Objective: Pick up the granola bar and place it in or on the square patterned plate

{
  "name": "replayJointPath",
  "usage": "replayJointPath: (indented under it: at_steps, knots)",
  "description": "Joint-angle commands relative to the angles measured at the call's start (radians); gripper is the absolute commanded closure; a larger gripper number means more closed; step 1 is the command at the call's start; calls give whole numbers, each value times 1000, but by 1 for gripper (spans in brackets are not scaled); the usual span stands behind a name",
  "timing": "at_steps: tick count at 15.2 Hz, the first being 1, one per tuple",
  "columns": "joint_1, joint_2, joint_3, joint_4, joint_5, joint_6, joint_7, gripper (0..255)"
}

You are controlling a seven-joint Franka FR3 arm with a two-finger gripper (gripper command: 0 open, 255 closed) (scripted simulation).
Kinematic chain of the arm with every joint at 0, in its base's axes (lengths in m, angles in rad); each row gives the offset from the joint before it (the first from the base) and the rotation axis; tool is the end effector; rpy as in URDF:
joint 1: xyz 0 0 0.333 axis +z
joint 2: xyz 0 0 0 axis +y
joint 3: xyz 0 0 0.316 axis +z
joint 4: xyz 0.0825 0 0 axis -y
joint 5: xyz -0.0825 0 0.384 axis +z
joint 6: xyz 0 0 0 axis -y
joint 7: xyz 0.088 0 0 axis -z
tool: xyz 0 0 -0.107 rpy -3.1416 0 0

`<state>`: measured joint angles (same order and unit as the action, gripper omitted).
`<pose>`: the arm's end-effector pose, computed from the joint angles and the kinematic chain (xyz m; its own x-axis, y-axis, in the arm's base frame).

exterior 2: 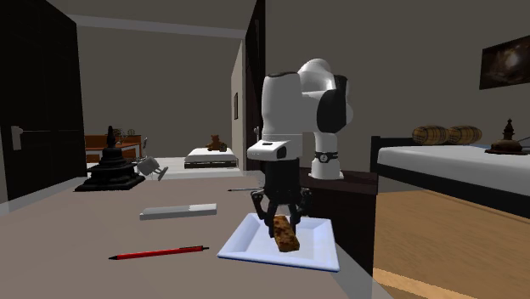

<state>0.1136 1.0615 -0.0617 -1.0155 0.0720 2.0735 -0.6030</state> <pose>0.7774 0.0613 0.1945 0.7951 0.6065 0.0036 0.6065 -0.7950 -0.0086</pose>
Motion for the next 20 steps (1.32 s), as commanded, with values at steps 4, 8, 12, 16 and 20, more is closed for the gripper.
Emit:
replayJointPath:
  at_steps: [4, 8, 12, 16, 20]
  knots:
    - [0, 0, 0, -1, 0, 1, 0, 255]
    - [0, 0, 0, -1, 0, 1, 0, 0]
    - [1, -42, -2, -8, -1, -34, 1, 0]
    - [1, -75, -3, -6, -3, -69, 1, 0]
    - [1, -75, -3, -5, -3, -69, 1, 0]
